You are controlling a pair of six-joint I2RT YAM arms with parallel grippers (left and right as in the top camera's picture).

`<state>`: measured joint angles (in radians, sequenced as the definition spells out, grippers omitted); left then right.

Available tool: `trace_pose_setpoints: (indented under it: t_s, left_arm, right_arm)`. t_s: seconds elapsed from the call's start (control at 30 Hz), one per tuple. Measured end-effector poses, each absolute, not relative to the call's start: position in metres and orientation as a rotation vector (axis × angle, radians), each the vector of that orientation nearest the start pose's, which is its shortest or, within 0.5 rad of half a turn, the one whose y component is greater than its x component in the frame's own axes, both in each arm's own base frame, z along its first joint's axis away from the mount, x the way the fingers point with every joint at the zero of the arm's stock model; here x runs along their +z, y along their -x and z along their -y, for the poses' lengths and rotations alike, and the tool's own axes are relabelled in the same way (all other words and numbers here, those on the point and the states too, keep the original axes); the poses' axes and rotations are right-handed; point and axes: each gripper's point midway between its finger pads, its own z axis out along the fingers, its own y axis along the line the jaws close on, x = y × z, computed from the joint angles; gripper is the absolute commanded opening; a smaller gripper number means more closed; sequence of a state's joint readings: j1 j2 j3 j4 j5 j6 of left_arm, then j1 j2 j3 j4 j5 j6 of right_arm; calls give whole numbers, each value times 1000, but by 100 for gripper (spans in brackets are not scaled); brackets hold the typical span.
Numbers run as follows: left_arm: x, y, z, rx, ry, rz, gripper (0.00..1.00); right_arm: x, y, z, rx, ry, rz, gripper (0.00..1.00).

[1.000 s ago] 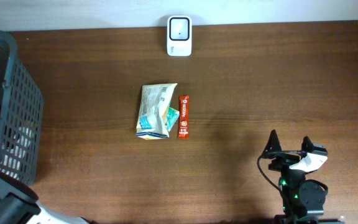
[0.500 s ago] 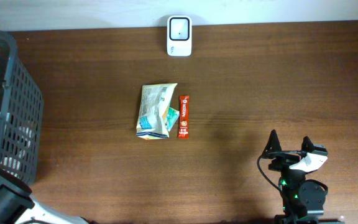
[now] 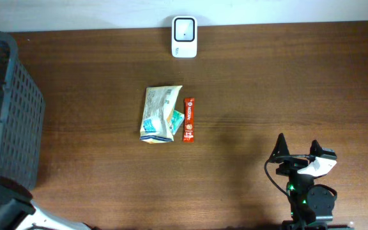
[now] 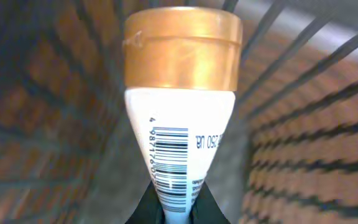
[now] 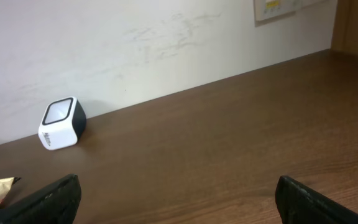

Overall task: Scan the item barcode
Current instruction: 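Reach the left gripper into the basket and grasp the gold-capped tube, then place the gold-capped tube on the table left of the bag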

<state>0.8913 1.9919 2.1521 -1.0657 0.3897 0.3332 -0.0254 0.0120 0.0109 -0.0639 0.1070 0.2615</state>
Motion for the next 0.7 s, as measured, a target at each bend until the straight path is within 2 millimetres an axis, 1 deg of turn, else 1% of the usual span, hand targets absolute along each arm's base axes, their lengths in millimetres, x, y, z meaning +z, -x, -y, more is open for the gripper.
trace_pose_setpoints:
  t_s: [0.03, 0.07, 0.1, 0.13, 0.17, 0.2, 0.23, 0.27, 0.3, 0.33, 0.37, 0.4, 0.43, 0.47, 0.53, 0.6, 0.67, 0.7]
  left_arm:
    - [314, -372, -339, 49, 485, -2229, 0]
    - [359, -375, -318, -15, 437, -2122, 0]
    - [386, -375, -300, -55, 389, -2062, 0]
    - [412, -373, -276, -110, 330, -2009, 0]
    - [438, -370, -237, -193, 250, -1968, 0]
    - [450, -371, -208, -253, 189, -1953, 0]
    - [455, -373, -163, -368, 119, -1968, 0]
    - [454, -378, -129, -468, 58, -1987, 0]
    - [447, -383, -103, -531, 12, -2019, 0]
    - [431, -390, -69, -605, -30, -2090, 0]
    - [415, -397, -41, -631, -74, -2164, 0]
    - [398, -402, -17, -640, -115, -2236, 0]
    - [383, -407, 2, -629, -156, -2299, 0]
    - [359, -415, 25, -594, -209, -2389, 0]
    - [315, -430, 47, -521, -261, -2522, 0]
    - [271, -441, 57, -498, -265, -2639, 0]
    - [216, -450, 62, -496, -249, -2767, 0]
    - [180, -453, 63, -497, -236, -2843, 0]
  right_arm:
    - [160, -245, 25, 94, -315, -1606, 99]
    - [160, -245, 25, 94, -315, -1606, 99]
    - [160, -245, 25, 94, -315, -1606, 99]
    - [160, -245, 25, 93, -314, -1606, 99]
    - [160, -245, 25, 94, -315, -1606, 99]
    - [160, -245, 25, 94, -315, -1606, 99]
    - [160, -245, 25, 93, -315, -1606, 99]
    - [160, -245, 25, 93, -315, -1606, 99]
    - [160, -245, 25, 94, -314, -1606, 99]
    - [160, -245, 25, 93, -315, -1606, 99]
    - [160, -245, 24, 94, -314, -1606, 99]
    - [160, -245, 25, 93, -314, -1606, 99]
    - [160, -245, 25, 94, -314, -1606, 99]
    - [160, -245, 25, 93, -314, -1606, 99]
    - [160, -245, 25, 93, -314, -1606, 99]
    - [160, -245, 25, 93, -315, -1606, 98]
    - [160, -245, 25, 94, -315, -1606, 99]
    - [160, -245, 25, 94, -315, -1606, 99]
